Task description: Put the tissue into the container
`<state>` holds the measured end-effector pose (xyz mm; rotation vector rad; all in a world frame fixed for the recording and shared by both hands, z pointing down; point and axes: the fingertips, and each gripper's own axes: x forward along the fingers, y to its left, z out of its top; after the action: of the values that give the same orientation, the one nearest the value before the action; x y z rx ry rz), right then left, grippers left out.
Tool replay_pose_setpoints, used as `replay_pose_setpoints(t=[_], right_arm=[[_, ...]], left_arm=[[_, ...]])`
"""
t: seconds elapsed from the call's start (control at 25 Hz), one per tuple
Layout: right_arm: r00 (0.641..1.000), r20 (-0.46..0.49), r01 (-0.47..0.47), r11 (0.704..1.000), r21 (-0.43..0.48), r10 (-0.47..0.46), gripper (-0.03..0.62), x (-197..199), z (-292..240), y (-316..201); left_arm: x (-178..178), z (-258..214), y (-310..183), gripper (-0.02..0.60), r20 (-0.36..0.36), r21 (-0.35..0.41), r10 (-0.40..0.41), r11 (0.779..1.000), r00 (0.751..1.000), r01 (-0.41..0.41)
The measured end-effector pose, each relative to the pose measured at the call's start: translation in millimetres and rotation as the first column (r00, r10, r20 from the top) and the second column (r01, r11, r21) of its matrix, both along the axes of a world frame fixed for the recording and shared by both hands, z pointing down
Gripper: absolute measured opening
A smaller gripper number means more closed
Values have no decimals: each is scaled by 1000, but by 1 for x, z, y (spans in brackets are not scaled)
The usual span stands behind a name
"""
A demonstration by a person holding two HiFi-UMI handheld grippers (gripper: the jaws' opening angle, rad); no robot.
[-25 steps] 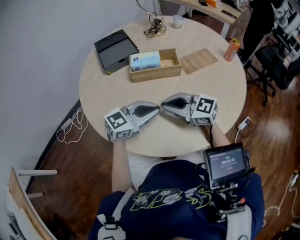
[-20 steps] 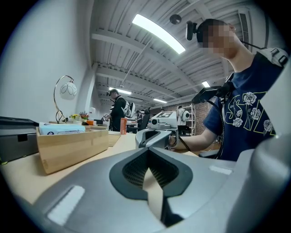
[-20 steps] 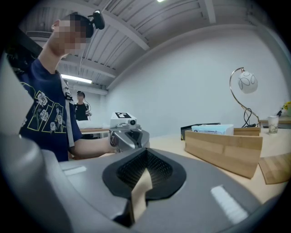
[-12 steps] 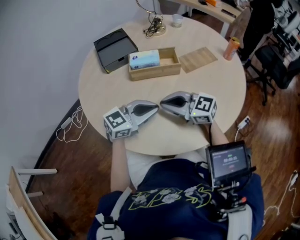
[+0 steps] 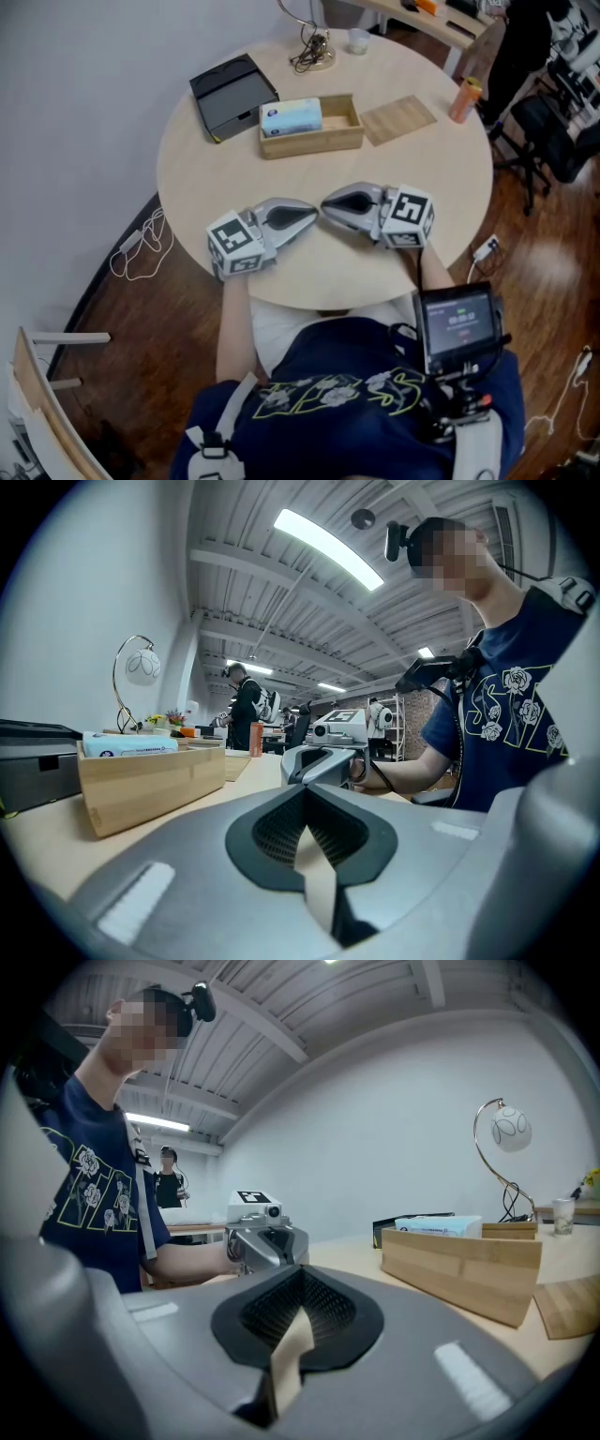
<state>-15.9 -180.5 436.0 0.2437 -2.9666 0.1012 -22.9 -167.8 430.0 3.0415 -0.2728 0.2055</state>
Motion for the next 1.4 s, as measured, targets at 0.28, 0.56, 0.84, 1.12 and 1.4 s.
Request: replay_pose_setpoints(t=[0.28,0.56,0.84,1.12,1.4], right_arm=[[1000,-4,-2,1000,-1,2,8,0,0,0],[1000,-2,-4,1000,-2,4,8,0,0,-1],[1000,5,-5,1000,-2,5,8,0,1,-2],[1000,-2,0,1000,3,0,8,1,0,-1],[1000,-2,-5,1000,-6,5,8,0,1,-1]], left_arm=[[0,0,-1,5,4,6,-6,1000,1000,6],[-1,1,-2,5,2,2,-7,1000,1000,7],[-1,1,-3,5,-3,-3,-15,1000,1000,15],[1,-1,-2,5,-2,-1,-10,1000,1000,10],[-1,0,-1,5,5,0,-9,1000,1000,9]])
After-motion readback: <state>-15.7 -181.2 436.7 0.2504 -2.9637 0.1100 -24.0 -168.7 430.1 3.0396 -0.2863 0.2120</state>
